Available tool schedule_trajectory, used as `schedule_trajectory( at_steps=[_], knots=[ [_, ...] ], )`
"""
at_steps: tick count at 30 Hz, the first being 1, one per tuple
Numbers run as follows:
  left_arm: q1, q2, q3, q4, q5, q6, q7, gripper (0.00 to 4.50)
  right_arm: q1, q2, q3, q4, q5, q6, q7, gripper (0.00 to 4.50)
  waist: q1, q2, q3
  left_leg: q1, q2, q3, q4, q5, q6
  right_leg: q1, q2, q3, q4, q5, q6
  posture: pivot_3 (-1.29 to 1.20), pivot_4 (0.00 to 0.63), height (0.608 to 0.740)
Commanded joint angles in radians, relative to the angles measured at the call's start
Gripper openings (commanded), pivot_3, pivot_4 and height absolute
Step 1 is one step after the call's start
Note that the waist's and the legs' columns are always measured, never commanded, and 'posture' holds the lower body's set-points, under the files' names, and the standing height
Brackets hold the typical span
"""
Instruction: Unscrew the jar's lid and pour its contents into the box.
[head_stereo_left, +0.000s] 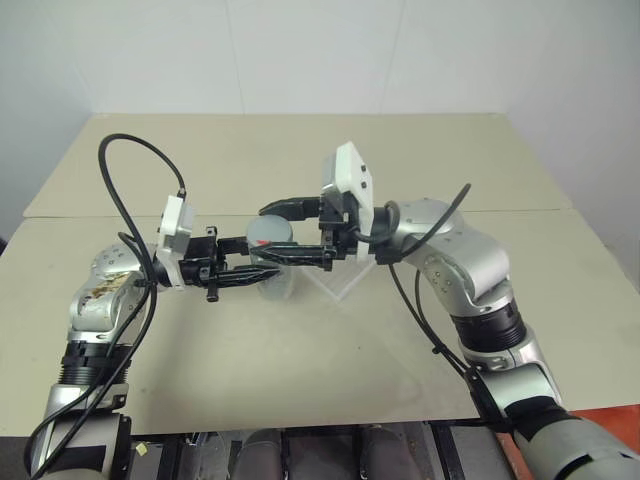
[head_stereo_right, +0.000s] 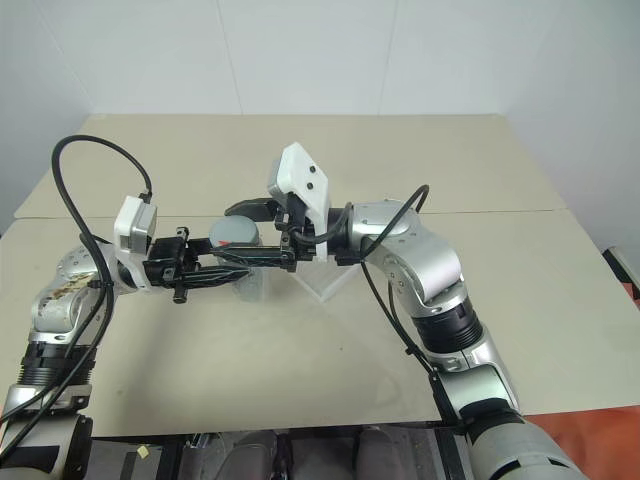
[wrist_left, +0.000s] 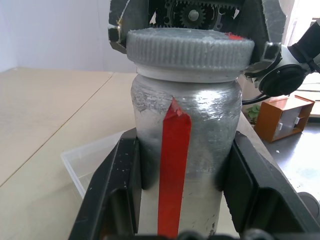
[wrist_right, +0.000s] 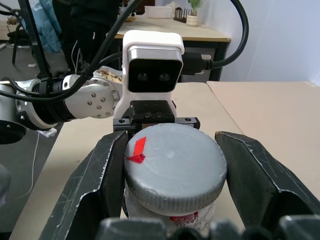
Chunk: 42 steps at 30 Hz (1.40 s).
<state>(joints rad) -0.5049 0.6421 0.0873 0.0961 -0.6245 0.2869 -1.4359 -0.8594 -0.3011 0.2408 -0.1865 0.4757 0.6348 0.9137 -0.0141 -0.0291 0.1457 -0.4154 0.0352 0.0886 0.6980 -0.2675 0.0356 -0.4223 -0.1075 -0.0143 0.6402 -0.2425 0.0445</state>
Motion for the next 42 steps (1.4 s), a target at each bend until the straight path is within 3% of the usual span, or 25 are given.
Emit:
schedule_trajectory(
  at_steps=[1,8,15,22,27,28,32,33,39,42],
  knots=[
    [0.004,0.008,0.000,-0.009,-0.006,0.004,-0.020,1.86,-0.041,-0.019,-0.048,-0.035,0.001,-0.012,-0.016,2.75,0.000,0.000,0.000,0.000,0.000,0.000,0.000,0.000,0.000,0.000,0.000,0.000,0.000,0.000,0.000,0.00,0.150,0.740],
    [0.039,0.015,0.008,-0.013,0.004,0.003,-0.010,1.86,-0.051,-0.119,-0.166,-0.028,-0.001,-0.014,-0.053,2.75,0.003,0.000,0.000,0.000,0.000,0.000,0.000,0.000,0.000,0.000,0.000,0.000,0.000,0.000,0.000,0.00,0.150,0.740],
    [0.013,-0.008,0.045,-0.005,-0.012,-0.001,0.030,1.86,0.108,-0.232,-0.266,-0.031,-0.089,0.019,-0.226,2.75,0.002,0.000,0.000,0.000,0.000,0.000,0.000,0.000,0.001,0.000,0.000,0.000,-0.001,0.000,0.000,0.00,0.150,0.740],
    [-0.028,-0.062,0.052,0.009,-0.003,-0.024,0.100,1.86,0.246,-0.183,-0.248,0.058,-0.262,0.122,-0.526,2.75,-0.002,0.000,0.000,0.000,0.000,0.001,0.000,0.000,0.000,0.000,0.000,0.001,0.000,0.000,0.000,0.00,0.150,0.740],
    [-0.042,-0.072,0.042,0.021,0.016,-0.043,0.115,1.86,0.226,-0.094,-0.251,0.205,-0.336,0.164,-0.670,2.75,-0.005,0.000,0.000,0.000,0.000,0.001,-0.001,0.002,-0.004,-0.001,0.000,0.001,0.000,0.000,0.000,0.00,0.150,0.740],
    [-0.042,-0.072,0.040,0.021,0.019,-0.046,0.116,1.86,0.220,-0.087,-0.245,0.234,-0.350,0.156,-0.683,3.10,-0.004,0.000,0.000,0.000,0.000,0.001,-0.001,0.002,-0.004,0.000,0.000,0.001,0.000,0.000,0.000,0.00,0.150,0.740],
    [-0.042,-0.068,0.041,0.023,0.035,-0.055,0.122,1.86,0.206,-0.079,-0.244,0.244,-0.344,0.169,-0.666,4.35,-0.001,0.000,0.000,0.000,0.000,0.001,-0.001,0.002,-0.004,0.000,0.000,0.001,-0.001,0.000,0.000,0.00,0.150,0.740],
    [-0.042,-0.067,0.041,0.023,0.039,-0.057,0.124,1.86,0.210,-0.088,-0.239,0.225,-0.340,0.181,-0.651,4.47,0.000,0.000,0.000,0.000,0.000,0.001,-0.001,0.002,-0.004,0.000,0.000,0.001,-0.001,0.000,0.000,0.00,0.150,0.740],
    [-0.073,-0.081,0.031,0.059,0.102,-0.118,0.175,1.86,0.252,-0.217,-0.228,-0.013,-0.264,0.293,-0.489,4.47,0.003,0.000,0.000,0.000,0.000,0.000,-0.001,-0.001,0.001,0.000,0.000,0.001,-0.001,0.000,0.000,0.00,0.150,0.740],
    [-0.110,-0.102,0.008,0.094,0.167,-0.187,0.216,1.86,0.278,-0.313,-0.279,-0.146,-0.137,0.337,-0.334,4.47,0.007,0.000,0.000,-0.001,-0.001,0.000,-0.001,-0.002,0.003,0.000,0.000,0.001,-0.002,0.000,0.000,0.00,0.150,0.740]
  ],
)
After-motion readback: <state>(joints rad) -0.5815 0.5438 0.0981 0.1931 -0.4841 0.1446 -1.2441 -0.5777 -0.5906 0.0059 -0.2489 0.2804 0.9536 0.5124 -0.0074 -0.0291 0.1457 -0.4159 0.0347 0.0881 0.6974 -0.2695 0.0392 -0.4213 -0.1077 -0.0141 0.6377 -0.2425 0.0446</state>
